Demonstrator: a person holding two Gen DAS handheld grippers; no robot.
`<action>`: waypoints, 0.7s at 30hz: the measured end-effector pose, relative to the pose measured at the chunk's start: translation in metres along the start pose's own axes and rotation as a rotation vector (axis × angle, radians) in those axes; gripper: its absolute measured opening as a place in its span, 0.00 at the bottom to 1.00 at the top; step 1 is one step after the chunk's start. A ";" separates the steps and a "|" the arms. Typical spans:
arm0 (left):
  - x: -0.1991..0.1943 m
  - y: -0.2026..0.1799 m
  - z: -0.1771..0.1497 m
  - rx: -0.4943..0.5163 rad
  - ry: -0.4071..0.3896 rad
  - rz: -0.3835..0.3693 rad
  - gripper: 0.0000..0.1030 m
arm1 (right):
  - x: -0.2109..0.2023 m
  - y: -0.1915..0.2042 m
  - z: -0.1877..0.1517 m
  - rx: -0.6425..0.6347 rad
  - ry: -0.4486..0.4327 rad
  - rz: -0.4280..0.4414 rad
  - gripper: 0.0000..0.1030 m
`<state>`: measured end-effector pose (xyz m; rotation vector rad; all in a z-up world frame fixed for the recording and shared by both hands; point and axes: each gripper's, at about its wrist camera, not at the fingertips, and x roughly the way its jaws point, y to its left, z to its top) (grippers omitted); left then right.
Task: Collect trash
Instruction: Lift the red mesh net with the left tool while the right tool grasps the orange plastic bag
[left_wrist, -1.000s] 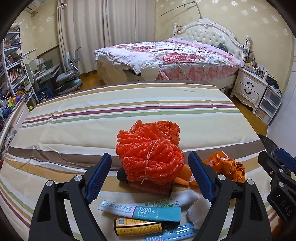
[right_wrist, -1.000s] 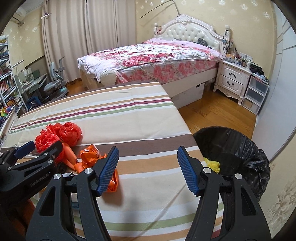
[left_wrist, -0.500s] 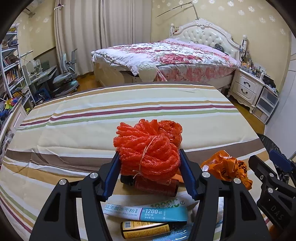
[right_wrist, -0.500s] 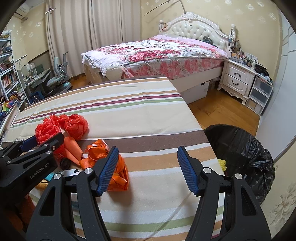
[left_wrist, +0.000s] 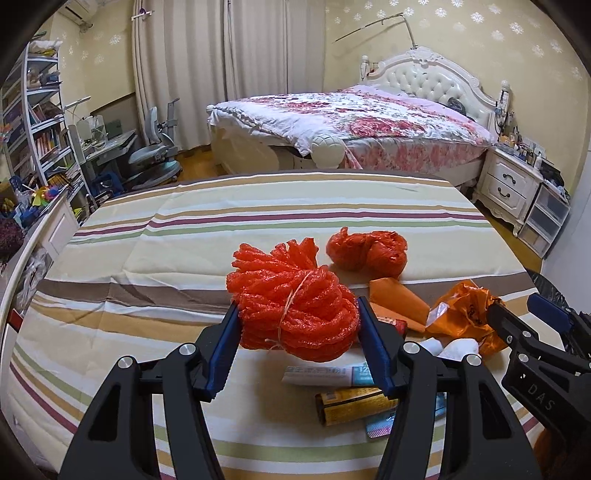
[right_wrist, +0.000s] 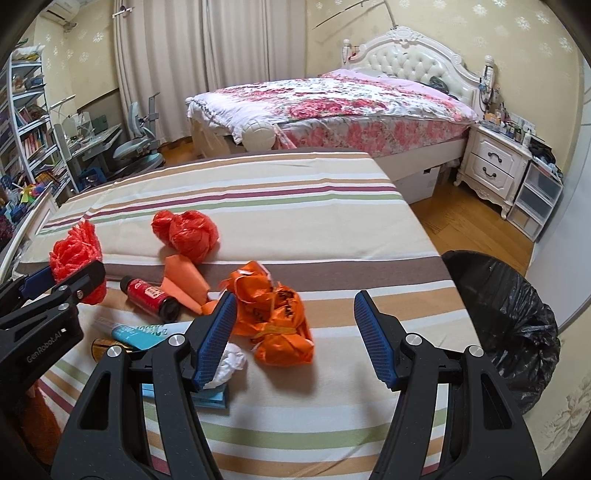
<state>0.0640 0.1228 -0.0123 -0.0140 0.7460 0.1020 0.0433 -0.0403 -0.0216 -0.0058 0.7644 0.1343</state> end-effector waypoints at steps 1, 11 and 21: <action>0.000 0.003 -0.001 -0.005 0.003 0.006 0.58 | 0.002 0.001 0.000 -0.001 0.007 0.003 0.62; 0.007 0.017 -0.010 -0.040 0.040 0.027 0.58 | 0.022 0.008 0.001 -0.015 0.064 -0.001 0.62; 0.013 0.018 -0.016 -0.050 0.058 0.024 0.58 | 0.024 0.012 0.000 -0.035 0.071 0.003 0.45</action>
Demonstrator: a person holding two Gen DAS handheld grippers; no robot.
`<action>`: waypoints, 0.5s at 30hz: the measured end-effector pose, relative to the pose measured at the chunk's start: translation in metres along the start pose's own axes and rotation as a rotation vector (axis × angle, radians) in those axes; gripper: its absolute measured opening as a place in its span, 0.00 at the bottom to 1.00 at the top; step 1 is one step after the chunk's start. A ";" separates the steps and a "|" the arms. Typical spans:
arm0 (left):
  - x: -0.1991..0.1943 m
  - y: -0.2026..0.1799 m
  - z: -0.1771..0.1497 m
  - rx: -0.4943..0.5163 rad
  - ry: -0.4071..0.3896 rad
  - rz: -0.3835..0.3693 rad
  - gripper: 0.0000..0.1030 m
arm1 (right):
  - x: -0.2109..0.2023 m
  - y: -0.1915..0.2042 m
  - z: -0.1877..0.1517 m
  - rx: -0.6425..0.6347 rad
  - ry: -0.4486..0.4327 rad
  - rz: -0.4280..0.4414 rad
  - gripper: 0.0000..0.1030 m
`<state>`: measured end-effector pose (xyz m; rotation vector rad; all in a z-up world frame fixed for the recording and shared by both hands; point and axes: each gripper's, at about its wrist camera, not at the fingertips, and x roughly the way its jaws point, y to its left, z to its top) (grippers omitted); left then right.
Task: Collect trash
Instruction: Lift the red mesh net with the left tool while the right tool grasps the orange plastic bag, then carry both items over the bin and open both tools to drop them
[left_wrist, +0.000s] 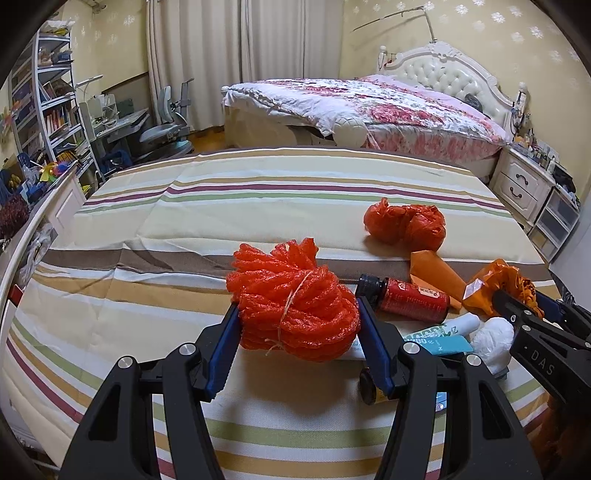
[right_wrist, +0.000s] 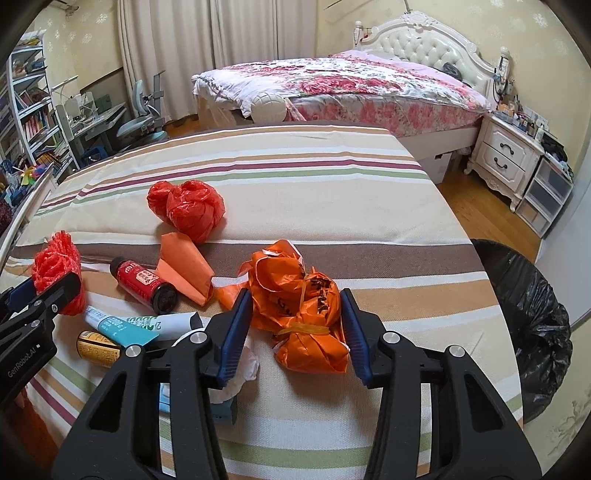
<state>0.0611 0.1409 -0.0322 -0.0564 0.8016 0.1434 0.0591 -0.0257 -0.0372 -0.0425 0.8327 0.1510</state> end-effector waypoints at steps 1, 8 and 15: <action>0.000 0.000 -0.001 0.000 0.001 0.001 0.58 | 0.000 0.000 -0.001 -0.001 -0.002 0.000 0.44; 0.001 0.002 -0.003 -0.002 0.004 0.001 0.58 | -0.003 -0.001 -0.002 0.002 -0.012 -0.006 0.42; -0.001 0.002 -0.003 0.000 -0.002 0.003 0.58 | -0.009 -0.010 -0.002 0.019 -0.026 -0.015 0.42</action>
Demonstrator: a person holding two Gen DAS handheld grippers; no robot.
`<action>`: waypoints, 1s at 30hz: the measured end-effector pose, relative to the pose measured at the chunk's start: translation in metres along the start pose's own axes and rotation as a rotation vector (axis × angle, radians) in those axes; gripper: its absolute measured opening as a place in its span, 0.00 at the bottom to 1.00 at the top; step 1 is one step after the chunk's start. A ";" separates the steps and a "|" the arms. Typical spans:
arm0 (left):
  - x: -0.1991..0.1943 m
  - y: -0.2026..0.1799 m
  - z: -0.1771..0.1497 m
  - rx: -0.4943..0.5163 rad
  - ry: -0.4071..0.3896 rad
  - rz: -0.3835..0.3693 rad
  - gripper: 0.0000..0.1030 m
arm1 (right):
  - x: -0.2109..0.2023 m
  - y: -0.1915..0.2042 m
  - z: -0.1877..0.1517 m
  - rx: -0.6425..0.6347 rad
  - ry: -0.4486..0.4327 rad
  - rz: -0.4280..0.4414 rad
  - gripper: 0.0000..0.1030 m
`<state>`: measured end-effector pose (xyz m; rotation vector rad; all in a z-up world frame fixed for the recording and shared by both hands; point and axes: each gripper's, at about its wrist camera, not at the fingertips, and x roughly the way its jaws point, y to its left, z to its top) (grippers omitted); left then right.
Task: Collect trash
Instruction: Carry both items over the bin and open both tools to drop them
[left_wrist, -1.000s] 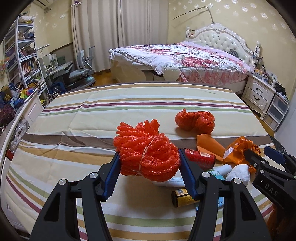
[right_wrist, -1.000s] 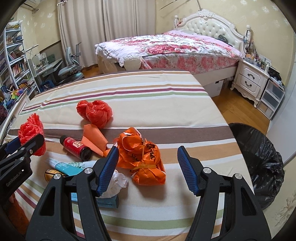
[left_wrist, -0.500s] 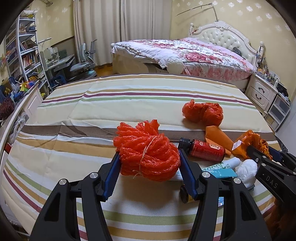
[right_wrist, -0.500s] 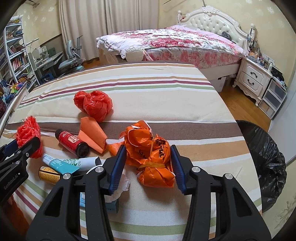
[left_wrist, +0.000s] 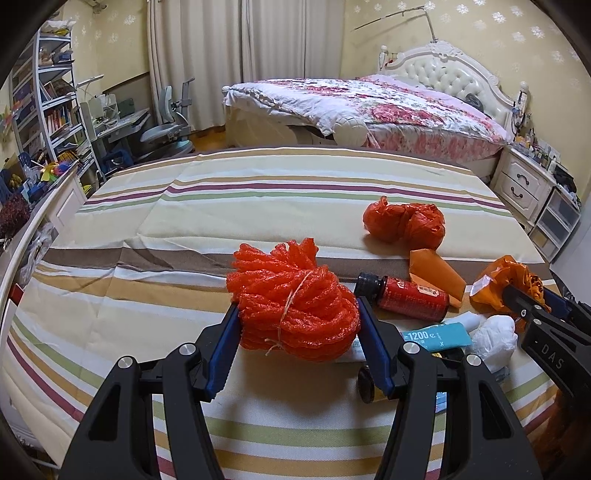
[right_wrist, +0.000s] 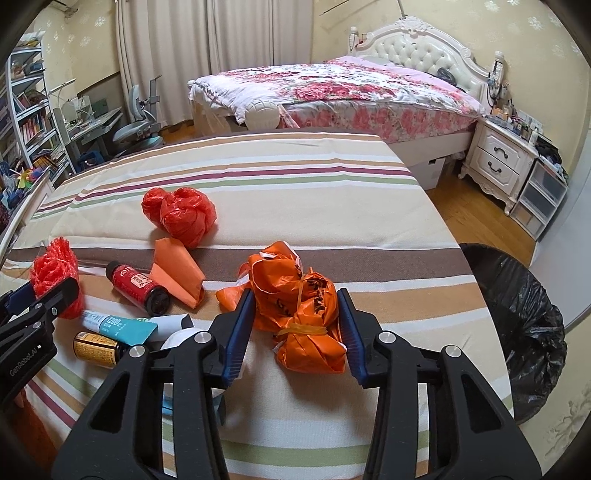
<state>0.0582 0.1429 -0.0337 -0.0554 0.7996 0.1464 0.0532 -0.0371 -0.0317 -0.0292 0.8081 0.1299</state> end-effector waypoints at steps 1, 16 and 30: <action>-0.001 -0.001 0.000 0.001 -0.002 0.000 0.58 | -0.001 -0.002 0.000 0.002 -0.003 -0.002 0.42; -0.038 -0.037 0.013 0.048 -0.100 -0.071 0.58 | -0.043 -0.055 0.005 0.072 -0.101 -0.087 0.42; -0.041 -0.150 0.023 0.201 -0.144 -0.278 0.58 | -0.057 -0.158 -0.007 0.206 -0.123 -0.297 0.42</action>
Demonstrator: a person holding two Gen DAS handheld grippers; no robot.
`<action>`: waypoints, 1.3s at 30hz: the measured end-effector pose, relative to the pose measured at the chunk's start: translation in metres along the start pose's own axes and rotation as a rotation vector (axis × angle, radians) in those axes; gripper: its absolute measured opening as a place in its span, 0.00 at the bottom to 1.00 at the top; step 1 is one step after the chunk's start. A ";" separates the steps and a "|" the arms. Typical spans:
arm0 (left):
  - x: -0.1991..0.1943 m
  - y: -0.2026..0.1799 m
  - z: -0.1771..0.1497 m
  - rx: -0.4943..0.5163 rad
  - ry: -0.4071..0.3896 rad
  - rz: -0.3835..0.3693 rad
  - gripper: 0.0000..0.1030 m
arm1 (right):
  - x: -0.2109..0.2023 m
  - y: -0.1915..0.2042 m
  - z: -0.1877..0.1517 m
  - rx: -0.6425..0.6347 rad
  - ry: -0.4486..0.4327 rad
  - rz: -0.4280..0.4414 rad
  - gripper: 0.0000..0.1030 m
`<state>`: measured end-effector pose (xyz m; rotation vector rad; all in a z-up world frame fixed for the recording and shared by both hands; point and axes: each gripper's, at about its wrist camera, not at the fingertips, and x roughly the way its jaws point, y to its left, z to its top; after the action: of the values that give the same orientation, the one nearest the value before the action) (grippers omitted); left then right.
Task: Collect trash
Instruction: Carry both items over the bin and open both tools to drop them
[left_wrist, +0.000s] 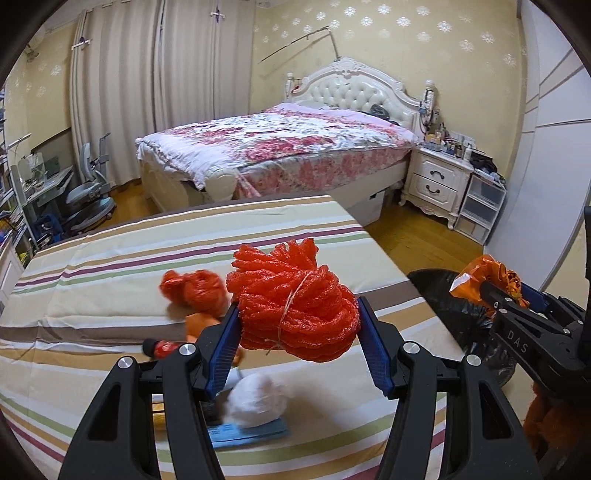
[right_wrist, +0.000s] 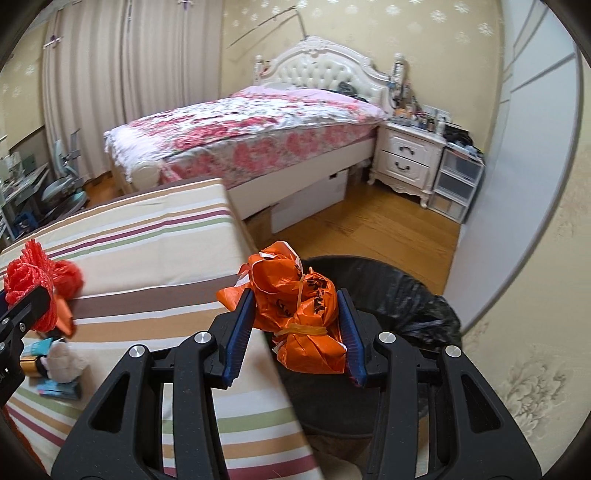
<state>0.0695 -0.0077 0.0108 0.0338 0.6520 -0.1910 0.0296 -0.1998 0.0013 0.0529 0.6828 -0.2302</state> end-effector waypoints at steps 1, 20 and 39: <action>0.003 -0.009 0.002 0.014 -0.006 -0.011 0.58 | 0.002 -0.006 0.000 0.010 0.000 -0.011 0.42; 0.082 -0.110 0.020 0.147 0.032 -0.121 0.58 | 0.049 -0.073 -0.003 0.146 0.029 -0.144 0.42; 0.116 -0.129 0.025 0.167 0.099 -0.128 0.75 | 0.060 -0.087 -0.007 0.201 0.028 -0.203 0.56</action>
<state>0.1506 -0.1555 -0.0360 0.1631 0.7366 -0.3686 0.0507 -0.2957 -0.0400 0.1795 0.6918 -0.4941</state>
